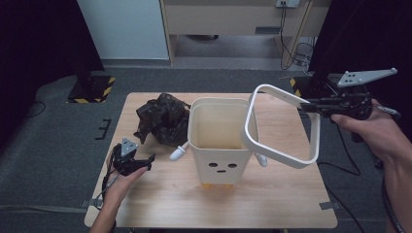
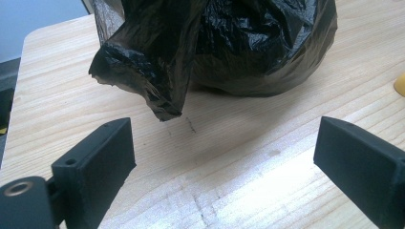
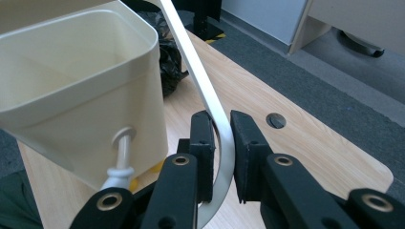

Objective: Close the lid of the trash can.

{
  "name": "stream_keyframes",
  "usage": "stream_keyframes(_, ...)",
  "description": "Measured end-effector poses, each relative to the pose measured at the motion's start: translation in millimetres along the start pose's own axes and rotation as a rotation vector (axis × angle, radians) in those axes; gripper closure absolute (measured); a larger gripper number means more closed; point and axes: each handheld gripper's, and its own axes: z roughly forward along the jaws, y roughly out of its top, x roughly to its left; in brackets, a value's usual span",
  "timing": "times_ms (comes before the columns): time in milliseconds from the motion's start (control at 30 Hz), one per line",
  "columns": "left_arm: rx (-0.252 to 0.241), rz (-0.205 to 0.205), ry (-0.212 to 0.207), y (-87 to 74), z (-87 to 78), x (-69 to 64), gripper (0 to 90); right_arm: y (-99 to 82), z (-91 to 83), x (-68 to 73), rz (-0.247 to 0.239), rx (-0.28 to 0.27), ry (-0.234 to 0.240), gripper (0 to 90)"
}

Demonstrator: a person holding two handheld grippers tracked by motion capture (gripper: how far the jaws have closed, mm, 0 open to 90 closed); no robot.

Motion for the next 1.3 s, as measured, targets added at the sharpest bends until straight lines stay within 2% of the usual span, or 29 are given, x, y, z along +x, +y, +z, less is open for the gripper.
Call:
stream_keyframes(533,0.005,0.010,-0.013,0.5,1.2,-3.5,6.0,35.5,41.1,20.2,-0.068,0.045,0.058,80.4)
stream_keyframes(1300,0.012,0.014,-0.018,0.6,1.9,-5.2,6.0,75.8,86.7,43.2,-0.148,0.097,0.120,80.4)
